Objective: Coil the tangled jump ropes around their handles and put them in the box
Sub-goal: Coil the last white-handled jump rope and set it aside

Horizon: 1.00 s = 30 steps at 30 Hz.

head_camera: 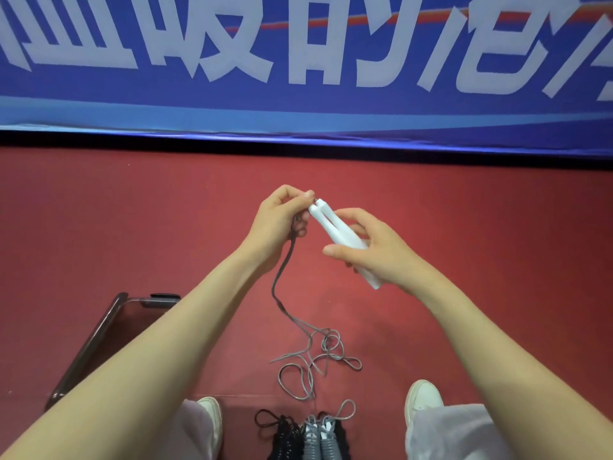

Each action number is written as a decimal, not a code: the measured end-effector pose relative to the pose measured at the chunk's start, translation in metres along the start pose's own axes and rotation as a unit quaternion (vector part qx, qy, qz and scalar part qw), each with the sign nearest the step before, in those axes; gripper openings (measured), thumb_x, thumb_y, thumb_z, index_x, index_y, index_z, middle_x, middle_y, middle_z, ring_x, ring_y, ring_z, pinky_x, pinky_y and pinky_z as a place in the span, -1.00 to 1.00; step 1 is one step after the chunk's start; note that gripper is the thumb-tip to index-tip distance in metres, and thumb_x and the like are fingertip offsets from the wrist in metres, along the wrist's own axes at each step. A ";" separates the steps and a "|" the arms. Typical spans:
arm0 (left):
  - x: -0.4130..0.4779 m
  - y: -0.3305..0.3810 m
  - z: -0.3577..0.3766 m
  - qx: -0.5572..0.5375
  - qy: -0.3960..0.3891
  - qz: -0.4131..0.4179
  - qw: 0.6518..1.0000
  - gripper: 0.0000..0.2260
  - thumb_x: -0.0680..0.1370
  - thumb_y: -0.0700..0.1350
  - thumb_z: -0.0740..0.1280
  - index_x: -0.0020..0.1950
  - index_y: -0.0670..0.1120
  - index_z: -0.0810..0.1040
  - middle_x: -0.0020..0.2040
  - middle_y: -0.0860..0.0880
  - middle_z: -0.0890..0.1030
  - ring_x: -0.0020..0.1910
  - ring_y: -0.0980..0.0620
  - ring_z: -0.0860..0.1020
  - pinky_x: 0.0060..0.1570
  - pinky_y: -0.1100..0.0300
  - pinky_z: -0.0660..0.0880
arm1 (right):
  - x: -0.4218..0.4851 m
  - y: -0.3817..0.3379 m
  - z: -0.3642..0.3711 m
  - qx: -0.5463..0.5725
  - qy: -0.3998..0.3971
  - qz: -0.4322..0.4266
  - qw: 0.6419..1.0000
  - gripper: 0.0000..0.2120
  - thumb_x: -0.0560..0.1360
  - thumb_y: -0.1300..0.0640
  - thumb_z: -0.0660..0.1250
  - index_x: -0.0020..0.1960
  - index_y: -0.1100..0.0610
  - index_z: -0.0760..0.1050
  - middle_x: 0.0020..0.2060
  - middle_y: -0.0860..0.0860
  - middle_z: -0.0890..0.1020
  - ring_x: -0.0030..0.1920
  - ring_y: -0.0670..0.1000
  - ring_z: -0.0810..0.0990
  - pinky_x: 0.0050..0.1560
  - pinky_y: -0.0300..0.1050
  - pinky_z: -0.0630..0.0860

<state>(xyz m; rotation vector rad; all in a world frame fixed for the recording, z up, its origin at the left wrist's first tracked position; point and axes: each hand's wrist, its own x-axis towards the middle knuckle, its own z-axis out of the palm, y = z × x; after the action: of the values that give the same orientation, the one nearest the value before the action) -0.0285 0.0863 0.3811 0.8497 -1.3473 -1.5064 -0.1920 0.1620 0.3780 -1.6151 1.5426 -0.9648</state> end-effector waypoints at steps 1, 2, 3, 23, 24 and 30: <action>0.000 0.001 0.001 -0.012 0.004 -0.012 1.000 -0.80 0.59 -0.16 0.30 -0.23 -0.08 0.40 -0.42 0.02 0.42 -0.49 0.10 0.26 -0.41 0.27 0.27 | -0.001 0.003 0.003 -0.081 0.025 -0.024 0.996 -0.57 0.43 0.01 0.48 0.25 -0.07 0.44 -0.16 -0.15 0.58 -0.25 -0.06 0.54 -0.19 -0.17 0.47; 0.000 0.001 0.002 -0.021 0.005 -0.019 1.000 -0.78 0.60 -0.16 0.30 -0.24 -0.07 0.39 -0.42 0.02 0.41 -0.48 0.10 0.24 -0.41 0.26 0.24 | -0.002 0.006 0.005 -0.141 0.049 -0.046 0.988 -0.57 0.43 -0.03 0.47 0.25 -0.09 0.43 -0.14 -0.16 0.57 -0.19 -0.03 0.53 -0.12 -0.12 0.47; -0.001 0.001 0.002 -0.029 0.005 -0.024 0.999 -0.77 0.60 -0.15 0.29 -0.25 -0.07 0.38 -0.41 0.02 0.41 -0.48 0.10 0.22 -0.40 0.26 0.22 | -0.003 0.008 0.006 -0.165 0.066 -0.059 0.982 -0.58 0.44 -0.06 0.44 0.26 -0.13 0.42 -0.10 -0.16 0.58 -0.11 0.00 0.53 -0.03 -0.05 0.49; -0.004 0.007 0.002 0.023 -0.044 -0.080 0.996 -0.81 0.55 -0.09 0.37 -0.26 -0.05 0.53 -0.38 0.06 0.44 -0.44 0.14 0.29 -0.30 0.26 0.28 | -0.011 0.017 -0.020 -0.290 0.045 -0.069 0.953 -0.57 0.52 0.06 0.24 0.33 -0.22 0.31 0.05 -0.10 0.53 0.03 0.04 0.51 -0.02 0.04 0.47; -0.005 0.007 0.004 0.013 -0.039 -0.078 0.996 -0.80 0.55 -0.09 0.37 -0.27 -0.04 0.52 -0.38 0.07 0.45 -0.44 0.14 0.31 -0.30 0.26 0.29 | -0.010 0.016 -0.019 -0.295 0.049 -0.063 0.952 -0.60 0.53 0.03 0.23 0.31 -0.27 0.30 0.01 -0.12 0.54 -0.01 0.03 0.51 -0.05 0.03 0.47; -0.005 0.004 0.006 -0.015 -0.004 -0.089 0.996 -0.81 0.56 -0.09 0.36 -0.25 -0.06 0.49 -0.40 0.07 0.46 -0.43 0.12 0.30 -0.32 0.27 0.30 | -0.008 0.016 -0.016 -0.290 0.023 -0.044 0.956 -0.64 0.55 -0.20 0.21 0.32 -0.31 0.25 0.03 -0.19 0.56 0.01 0.05 0.54 -0.06 0.00 0.44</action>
<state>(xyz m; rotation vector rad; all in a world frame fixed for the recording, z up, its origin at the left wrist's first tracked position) -0.0314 0.0934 0.3855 0.9665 -1.2787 -1.6639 -0.2141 0.1698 0.3716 -2.0829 1.9190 -0.6207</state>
